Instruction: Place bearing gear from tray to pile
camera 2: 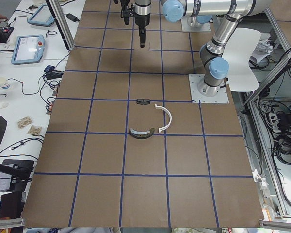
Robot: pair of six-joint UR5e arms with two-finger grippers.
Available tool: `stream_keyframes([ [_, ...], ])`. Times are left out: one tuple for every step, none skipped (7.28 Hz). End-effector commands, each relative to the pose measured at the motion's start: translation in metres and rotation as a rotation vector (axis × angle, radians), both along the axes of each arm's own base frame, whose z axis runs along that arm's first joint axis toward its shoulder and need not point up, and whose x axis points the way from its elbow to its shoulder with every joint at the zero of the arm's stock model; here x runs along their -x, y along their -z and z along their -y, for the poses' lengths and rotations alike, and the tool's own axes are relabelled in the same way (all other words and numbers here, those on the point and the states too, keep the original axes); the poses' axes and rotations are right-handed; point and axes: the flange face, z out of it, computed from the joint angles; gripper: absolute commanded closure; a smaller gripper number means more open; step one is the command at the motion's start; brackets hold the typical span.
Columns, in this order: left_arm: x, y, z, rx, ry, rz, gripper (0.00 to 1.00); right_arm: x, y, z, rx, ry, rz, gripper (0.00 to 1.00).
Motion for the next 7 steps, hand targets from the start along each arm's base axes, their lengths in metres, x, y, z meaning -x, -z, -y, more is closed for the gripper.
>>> stream_keyframes([
  [-0.003, 0.003, 0.000, 0.004, -0.004, 0.005, 0.00, -0.090, 0.041, -0.017, 0.021, 0.185, 0.034, 0.94],
  [-0.002, 0.003, 0.000, 0.005, -0.002, 0.002, 0.00, -0.115, 0.047, -0.021, 0.028, 0.262, 0.049, 0.90],
  [-0.002, 0.004, 0.001, 0.003, -0.004, 0.000, 0.00, -0.132, 0.054, -0.031, 0.015, 0.316, 0.055, 0.56],
  [-0.003, -0.002, 0.005, 0.029, 0.005, 0.010, 0.00, -0.130, 0.062, -0.032, 0.008, 0.291, 0.026, 0.15],
  [-0.002, 0.010, 0.009, 0.009, 0.007, -0.004, 0.00, -0.123, 0.057, -0.026, 0.042, 0.213, -0.025, 0.00],
  [-0.001, 0.015, 0.012, -0.002, 0.004, -0.005, 0.00, -0.109, 0.049, -0.018, 0.053, 0.139, -0.045, 0.00],
  [-0.001, 0.017, 0.014, -0.007, 0.007, -0.008, 0.00, -0.075, 0.032, -0.003, 0.071, 0.092, -0.052, 0.00],
])
